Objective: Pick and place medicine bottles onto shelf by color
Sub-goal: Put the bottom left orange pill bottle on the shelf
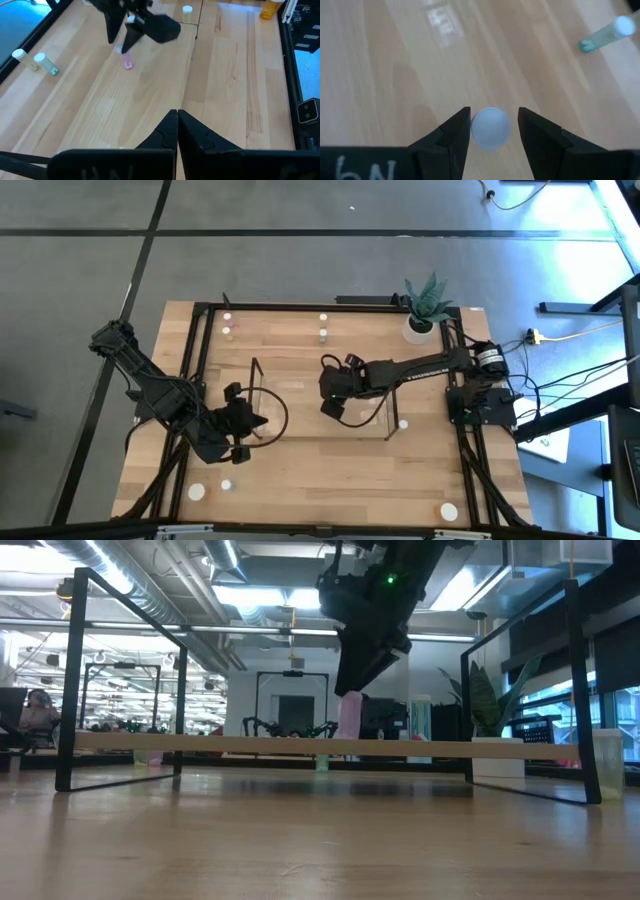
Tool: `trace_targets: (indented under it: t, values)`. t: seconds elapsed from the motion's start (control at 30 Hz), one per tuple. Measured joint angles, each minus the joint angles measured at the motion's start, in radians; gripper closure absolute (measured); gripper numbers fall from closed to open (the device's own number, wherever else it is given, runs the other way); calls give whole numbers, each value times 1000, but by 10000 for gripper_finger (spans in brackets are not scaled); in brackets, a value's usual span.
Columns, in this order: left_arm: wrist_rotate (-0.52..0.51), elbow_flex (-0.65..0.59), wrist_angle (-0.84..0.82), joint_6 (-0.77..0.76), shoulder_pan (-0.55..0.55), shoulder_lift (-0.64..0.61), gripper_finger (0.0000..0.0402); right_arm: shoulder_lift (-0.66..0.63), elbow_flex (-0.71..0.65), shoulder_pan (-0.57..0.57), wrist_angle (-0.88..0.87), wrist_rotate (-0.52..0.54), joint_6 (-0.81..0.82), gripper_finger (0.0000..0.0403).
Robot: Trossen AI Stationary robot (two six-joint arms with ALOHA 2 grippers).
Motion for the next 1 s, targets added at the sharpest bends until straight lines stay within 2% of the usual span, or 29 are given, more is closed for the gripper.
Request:
trace_targets:
  t: [0.2, 0.5, 0.77, 1.0]
  values:
    - [0, 0, 0, 0, 0, 0, 401, -59, 1, 15, -3, 77, -12, 235]
    - [0, 0, 0, 0, 0, 0, 401, -187, 1, 53, -16, 137, -8, 235]
    - [0, 0, 0, 0, 0, 0, 401, -270, 1, 146, -10, 48, -45, 235]
    - [0, 0, 0, 0, 0, 0, 401, -296, 0, 273, 87, 21, -256, 235]
